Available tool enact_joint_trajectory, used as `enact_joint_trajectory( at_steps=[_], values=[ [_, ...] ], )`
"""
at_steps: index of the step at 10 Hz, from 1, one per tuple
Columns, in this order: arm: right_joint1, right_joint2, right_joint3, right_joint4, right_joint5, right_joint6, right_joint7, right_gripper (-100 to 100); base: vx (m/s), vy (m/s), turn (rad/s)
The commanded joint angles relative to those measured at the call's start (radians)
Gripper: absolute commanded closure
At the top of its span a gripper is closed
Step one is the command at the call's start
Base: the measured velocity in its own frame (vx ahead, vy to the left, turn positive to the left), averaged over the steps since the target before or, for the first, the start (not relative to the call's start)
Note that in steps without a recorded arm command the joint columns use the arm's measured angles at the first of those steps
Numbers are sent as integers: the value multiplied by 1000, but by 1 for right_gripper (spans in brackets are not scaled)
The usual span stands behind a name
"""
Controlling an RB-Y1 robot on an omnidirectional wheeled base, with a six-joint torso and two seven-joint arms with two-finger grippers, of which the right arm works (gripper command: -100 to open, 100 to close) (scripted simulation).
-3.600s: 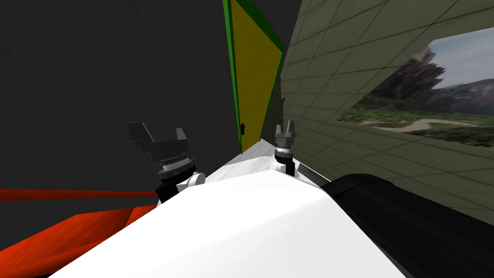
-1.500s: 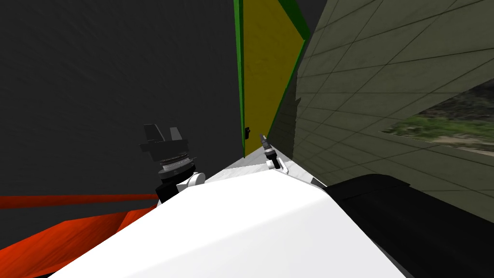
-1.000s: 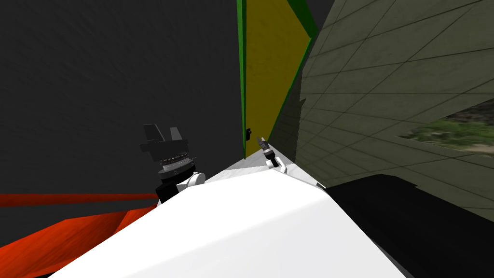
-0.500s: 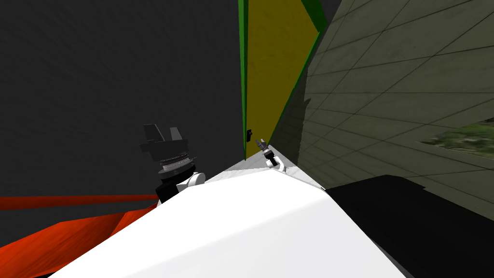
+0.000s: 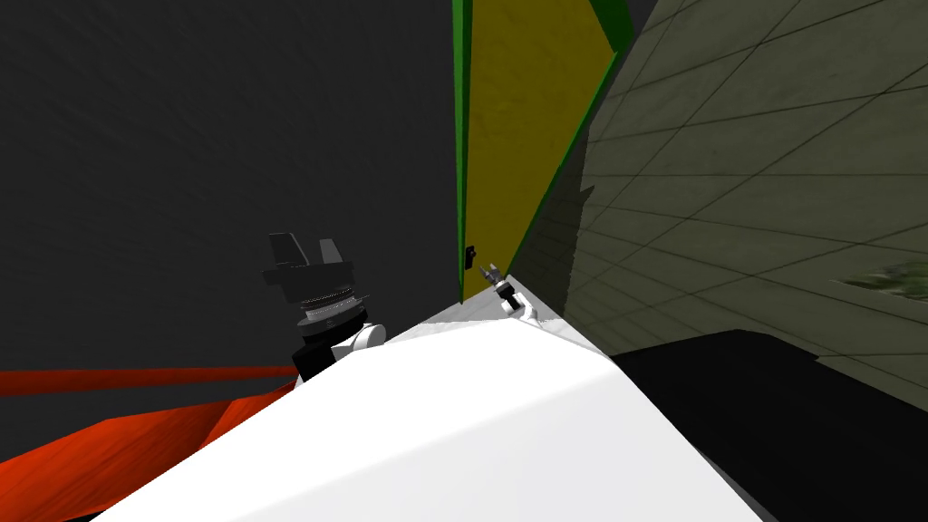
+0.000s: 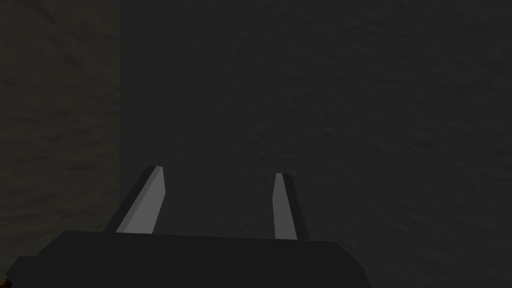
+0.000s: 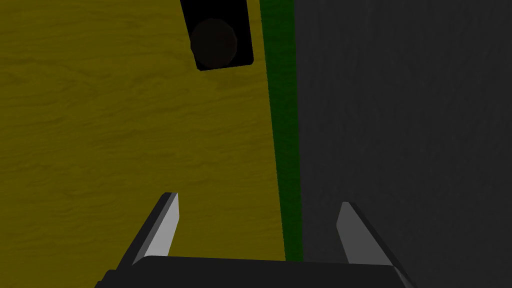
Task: Pull the door open
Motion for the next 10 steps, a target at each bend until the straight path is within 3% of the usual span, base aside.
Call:
enact_joint_trajectory(
  at_steps=[1, 6, 7, 10],
  values=[
    [-22, -12, 2, 50, 24, 1, 36, -100, 78, -34, 58],
    [-70, -45, 5, 162, 81, 5, 114, -100, 72, -31, 49],
    [-66, -41, 6, 148, 75, 7, 103, -100, 33, -14, 9],
    [-73, -52, -27, 187, 63, -13, 111, -100, 162, 55, 89]
  ],
)
